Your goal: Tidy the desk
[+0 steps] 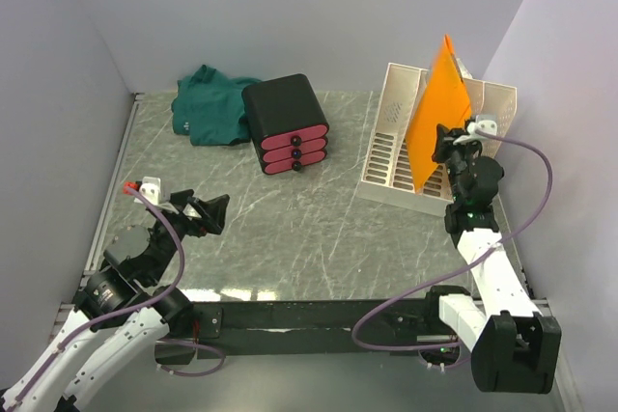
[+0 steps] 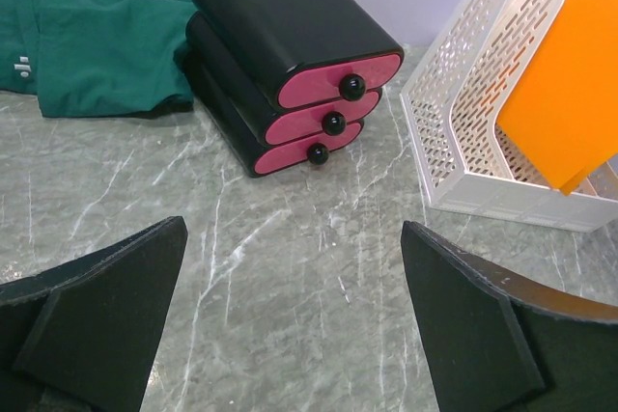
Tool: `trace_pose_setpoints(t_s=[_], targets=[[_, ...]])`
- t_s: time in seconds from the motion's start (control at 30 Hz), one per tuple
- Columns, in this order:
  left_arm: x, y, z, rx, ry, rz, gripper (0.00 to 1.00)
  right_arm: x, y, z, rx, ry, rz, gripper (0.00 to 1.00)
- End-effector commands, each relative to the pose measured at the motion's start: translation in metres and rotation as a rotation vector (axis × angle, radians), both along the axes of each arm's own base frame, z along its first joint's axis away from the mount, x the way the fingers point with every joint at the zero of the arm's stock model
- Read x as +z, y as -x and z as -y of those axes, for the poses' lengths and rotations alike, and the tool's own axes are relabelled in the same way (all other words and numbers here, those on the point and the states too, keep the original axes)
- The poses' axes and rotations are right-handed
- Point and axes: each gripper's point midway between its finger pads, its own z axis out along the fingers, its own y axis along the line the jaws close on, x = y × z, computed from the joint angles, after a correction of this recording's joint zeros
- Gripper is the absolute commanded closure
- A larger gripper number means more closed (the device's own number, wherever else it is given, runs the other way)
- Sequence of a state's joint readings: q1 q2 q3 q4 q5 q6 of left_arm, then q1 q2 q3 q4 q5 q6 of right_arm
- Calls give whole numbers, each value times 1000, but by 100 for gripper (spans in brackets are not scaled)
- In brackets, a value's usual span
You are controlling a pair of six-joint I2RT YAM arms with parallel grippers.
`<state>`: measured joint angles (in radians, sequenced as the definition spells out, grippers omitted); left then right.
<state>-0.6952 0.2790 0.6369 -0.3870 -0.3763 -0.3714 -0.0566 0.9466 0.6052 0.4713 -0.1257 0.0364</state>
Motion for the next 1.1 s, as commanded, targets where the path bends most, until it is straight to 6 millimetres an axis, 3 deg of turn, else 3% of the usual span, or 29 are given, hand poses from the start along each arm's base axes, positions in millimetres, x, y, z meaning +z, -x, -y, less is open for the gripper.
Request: trace_pose_setpoints(t_s=[0.0,0.27,0.53,0.67,0.77,0.8,0.9,0.93,0.97,1.07], targets=[[1,-4,0,15,5,-6,1,40,10,-5,18,64,218,100],[0,-4,2,11,3,-13,1,57,5,-5,23,-3,270,100],[2,-3,1,11,7,-7,1,22,5,-11,60,10,224,100],[0,-4,3,5,3,-11,1,0,9,-12,63,16,182,93],[0,-4,4,2,3,-14,1,-9,13,-15,80,32,166,76],[-1,-4,4,2,0,-15,1,-10,15,-17,90,35,164,61],[0,-3,4,-3,2,-13,1,-4,19,-17,95,45,160,41],[-1,-3,4,-3,2,-16,1,-10,19,-15,92,42,119,37],[1,-3,4,-3,6,-11,1,3,21,-14,90,48,131,34],[1,-3,4,-3,6,-11,0,12,23,-13,109,80,41,18]])
